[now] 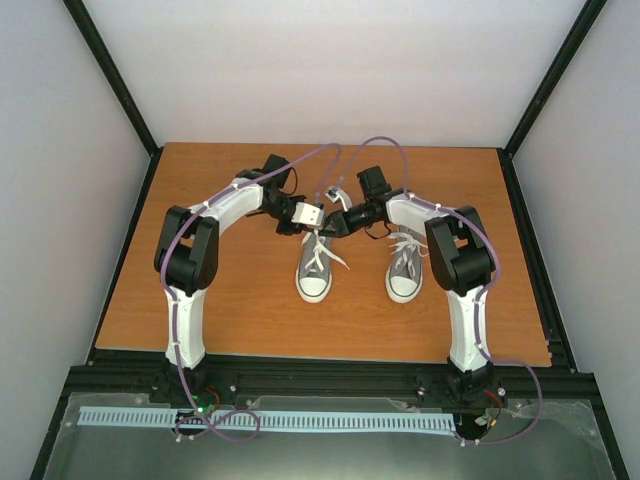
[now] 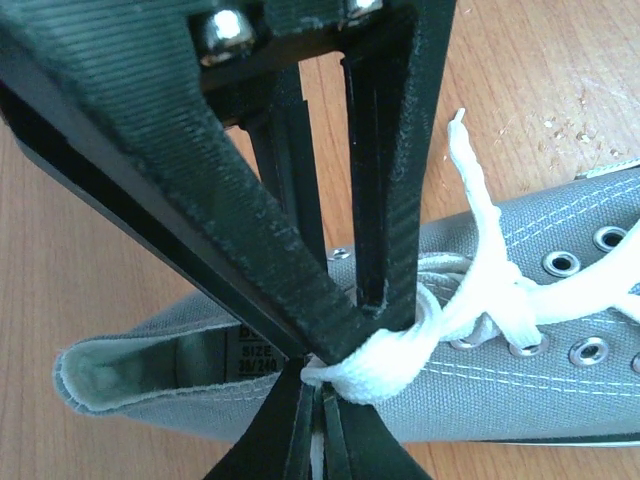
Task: Tie the shoes
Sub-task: Cross the shoelace with the shoelace.
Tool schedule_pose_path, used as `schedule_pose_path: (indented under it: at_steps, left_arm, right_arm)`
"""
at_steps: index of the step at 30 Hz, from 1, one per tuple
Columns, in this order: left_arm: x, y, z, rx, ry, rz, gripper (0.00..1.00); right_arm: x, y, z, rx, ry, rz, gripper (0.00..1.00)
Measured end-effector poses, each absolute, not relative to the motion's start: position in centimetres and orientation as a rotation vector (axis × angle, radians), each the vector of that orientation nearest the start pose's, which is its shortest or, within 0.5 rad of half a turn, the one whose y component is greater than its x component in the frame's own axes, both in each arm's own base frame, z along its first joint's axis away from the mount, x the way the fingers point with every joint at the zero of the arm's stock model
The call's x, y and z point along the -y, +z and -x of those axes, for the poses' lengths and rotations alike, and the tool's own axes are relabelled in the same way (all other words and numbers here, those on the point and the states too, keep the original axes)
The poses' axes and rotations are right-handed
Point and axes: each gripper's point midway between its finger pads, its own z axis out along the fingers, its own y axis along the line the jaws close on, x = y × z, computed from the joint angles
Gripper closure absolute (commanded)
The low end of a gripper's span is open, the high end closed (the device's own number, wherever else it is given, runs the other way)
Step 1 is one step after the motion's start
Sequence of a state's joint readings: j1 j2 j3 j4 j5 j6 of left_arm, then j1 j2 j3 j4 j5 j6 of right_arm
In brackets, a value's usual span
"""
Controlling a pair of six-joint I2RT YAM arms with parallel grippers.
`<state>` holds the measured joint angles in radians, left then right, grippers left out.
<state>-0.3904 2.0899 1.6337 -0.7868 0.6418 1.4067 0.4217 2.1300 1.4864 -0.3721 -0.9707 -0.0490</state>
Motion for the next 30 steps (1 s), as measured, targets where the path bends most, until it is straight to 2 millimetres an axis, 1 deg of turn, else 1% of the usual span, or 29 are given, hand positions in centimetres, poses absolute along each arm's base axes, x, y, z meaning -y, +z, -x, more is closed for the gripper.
schedule_pose_path:
  at_steps: [2,8,10,14,20,21,24,28,30]
  left_arm:
    - [27.2,8.82,-39.12,-1.457,-0.529,-2.04,0.97]
    - [26.9,8.75,-39.14,-1.487,-0.541,-2.026,0.98]
    - [26.87,8.74,-39.07,-1.492,-0.548,-2.023,0.97]
    - [26.84,8.71,-39.09,-1.502,-0.551,-2.018,0.91]
    - [27.0,8.89,-39.03,-1.495,-0.563,-2.012,0.9]
    - [27.01,8.92,-39.04,-1.494,-0.563,-2.012,0.89]
    - [27.06,8.97,-39.01,-1.492,-0.568,-2.01,0.78]
    - [27.18,9.08,-38.8,-1.487,-0.587,-2.006,0.73]
    - [27.25,9.16,-38.61,-1.478,-0.599,-2.008,0.73]
  right_arm:
    - [-32.78,9.21,-38.19,-2.284,1.401,0.926,0.75]
    - [-33.05,9.02,-38.15,-2.282,1.407,0.937,0.96]
    - [-32.99,8.88,-38.23,-2.288,1.395,0.934,0.97]
    - [-32.87,8.71,-38.28,-2.286,1.375,0.935,0.97]
    - [-32.61,8.84,-38.2,-2.287,1.349,0.935,0.96]
    - [-32.59,8.88,-38.21,-2.287,1.345,0.936,0.96]
    - [-32.49,8.86,-38.17,-2.291,1.336,0.936,0.95]
    - [-32.41,8.9,-38.25,-2.294,1.326,0.933,0.93]
    - [-32.4,8.88,-38.25,-2.295,1.325,0.933,0.93]
